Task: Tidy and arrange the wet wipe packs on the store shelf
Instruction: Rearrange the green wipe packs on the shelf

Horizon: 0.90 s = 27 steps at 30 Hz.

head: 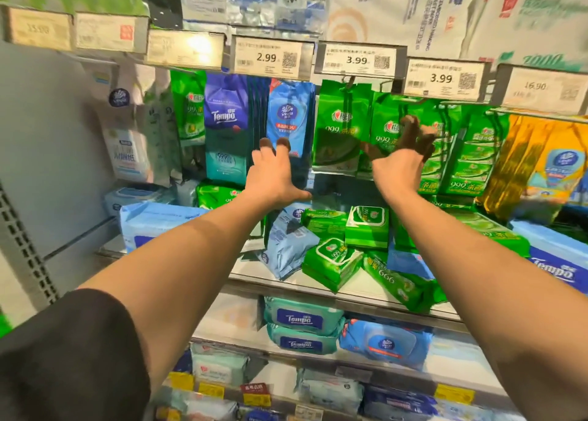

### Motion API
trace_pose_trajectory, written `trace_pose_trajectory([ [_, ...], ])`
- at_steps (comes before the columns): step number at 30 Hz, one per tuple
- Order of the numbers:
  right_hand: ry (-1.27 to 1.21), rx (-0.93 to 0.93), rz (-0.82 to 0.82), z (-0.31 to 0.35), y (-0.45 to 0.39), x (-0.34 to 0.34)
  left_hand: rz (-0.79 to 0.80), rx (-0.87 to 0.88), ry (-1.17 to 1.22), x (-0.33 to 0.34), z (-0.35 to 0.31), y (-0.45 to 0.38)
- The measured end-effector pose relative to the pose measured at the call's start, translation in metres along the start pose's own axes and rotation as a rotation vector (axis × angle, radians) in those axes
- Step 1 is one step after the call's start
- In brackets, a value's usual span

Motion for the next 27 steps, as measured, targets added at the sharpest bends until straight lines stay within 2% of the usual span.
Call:
trace_pose_trajectory([
  [2, -0.037, 0.040, 0.034, -0.009, -0.005, 0.012, -0.004, -0.014, -0.022, 0.001, 0.010, -0.003],
  [6, 0.000, -0.150, -0.033, 0.002, -0.006, 0.016, 0.031, -0.074, -0.026, 0.007, 0.034, -0.005],
  [11, -0.001, -0.194, -0.064, 0.003, -0.008, 0.018, -0.006, -0.065, -0.036, 0.002, 0.047, 0.003],
  [14, -0.120, -0.001, 0.015, -0.019, -0.009, 0.025, 0.030, -0.080, -0.011, 0.007, 0.053, 0.007],
  [15, -0.086, 0.026, 0.046, -0.023, -0.002, 0.029, 0.048, -0.099, -0.023, 0.011, 0.057, 0.009],
  [18, 0.090, -0.097, -0.009, -0.023, 0.037, 0.030, 0.082, -0.176, -0.073, 0.024, 0.074, 0.015],
  [21, 0.022, -0.167, -0.065, -0.032, 0.080, 0.041, 0.079, -0.265, -0.090, 0.032, 0.095, 0.023],
  [24, -0.126, -0.169, -0.022, -0.037, 0.105, 0.065, 0.051, -0.326, -0.088, 0.033, 0.108, 0.031],
  [27, -0.138, -0.196, 0.167, -0.021, 0.118, 0.107, 0.033, -0.348, -0.043, 0.032, 0.115, 0.037],
])
Point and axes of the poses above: each hand's wrist, its own y-axis away from the middle knuckle, its own x-axis out of the palm, z = x × y, the point moved 10 cm from there along -y, towards the middle knuckle, and after that the axes turned 10 degrees about z, right-handed, at the moved point
